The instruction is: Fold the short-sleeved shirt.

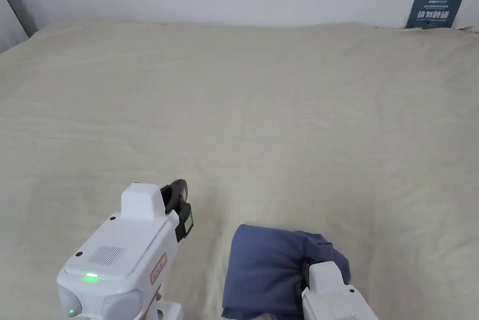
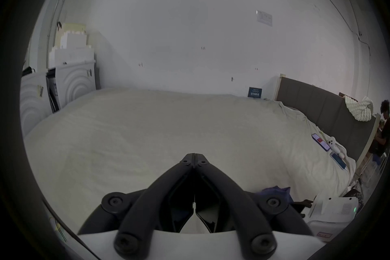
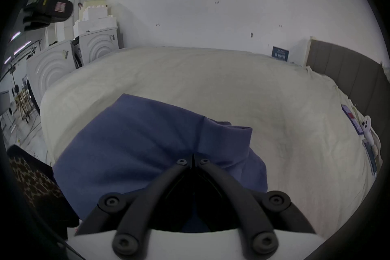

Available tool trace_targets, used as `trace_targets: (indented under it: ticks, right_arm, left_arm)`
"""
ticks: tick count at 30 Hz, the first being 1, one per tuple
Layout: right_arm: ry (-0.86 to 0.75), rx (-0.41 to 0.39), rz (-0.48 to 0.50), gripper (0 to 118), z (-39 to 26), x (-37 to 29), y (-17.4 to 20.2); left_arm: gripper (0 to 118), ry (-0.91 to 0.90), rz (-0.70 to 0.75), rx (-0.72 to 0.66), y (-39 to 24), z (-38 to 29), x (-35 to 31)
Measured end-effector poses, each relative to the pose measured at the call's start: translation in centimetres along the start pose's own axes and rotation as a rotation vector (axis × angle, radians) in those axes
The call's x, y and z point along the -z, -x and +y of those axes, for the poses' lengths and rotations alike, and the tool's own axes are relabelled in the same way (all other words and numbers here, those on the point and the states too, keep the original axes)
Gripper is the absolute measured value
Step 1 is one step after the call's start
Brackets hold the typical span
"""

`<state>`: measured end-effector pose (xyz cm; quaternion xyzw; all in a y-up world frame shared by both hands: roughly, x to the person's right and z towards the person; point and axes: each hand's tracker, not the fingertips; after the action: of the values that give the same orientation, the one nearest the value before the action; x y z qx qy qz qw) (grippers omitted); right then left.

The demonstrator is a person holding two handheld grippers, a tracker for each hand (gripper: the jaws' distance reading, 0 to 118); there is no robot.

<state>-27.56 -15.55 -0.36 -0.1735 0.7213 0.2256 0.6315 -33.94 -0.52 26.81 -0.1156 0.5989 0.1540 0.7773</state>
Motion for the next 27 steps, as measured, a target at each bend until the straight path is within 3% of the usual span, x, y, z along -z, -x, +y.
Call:
trace_targets:
  ticks: [2,4,6,8,12,21,24,25,27]
  right_arm:
    - [-0.012,0.022,0.008,0,-0.2,0.0,-0.3]
    - [-0.021,0.037,0.013,0,-0.5,-0.1,-0.5]
    - [-0.025,0.038,0.017,0,-0.4,-0.2,-0.5]
    - [-0.021,0.042,0.023,0,-0.3,-0.3,-0.6]
    - [-0.014,0.049,0.033,0,-0.2,-0.3,-0.8]
    - [-0.007,0.066,0.041,0,-0.1,-0.4,-1.0]
    - [-0.005,0.064,0.043,0,0.0,-0.4,-1.0]
    - [-0.006,0.064,0.043,0,0.0,-0.4,-1.0]
    - [-0.007,0.068,0.044,0,0.0,-0.4,-1.0]
  left_arm:
    - [5,0.072,-0.04,-0.032,-0.4,-0.7,0.6]
    - [19,0.133,-0.079,-0.073,-0.5,-1.5,1.3]
    - [47,0.24,-0.126,-0.13,-0.6,-2.3,2.3]
    - [53,0.375,-0.168,-0.2,-0.6,-3.1,3.7]
    - [95,0.572,-0.249,-0.337,-0.3,-4.9,6.3]
    - [93,0.841,-0.422,-0.34,0.3,-8.2,12.3]
    - [82,0.842,-0.462,-0.325,0.7,-8.8,13.1]
    - [74,0.833,-0.484,-0.312,0.9,-8.9,13.3]
    - [45,0.84,-0.487,-0.31,1.2,-8.9,13.6]
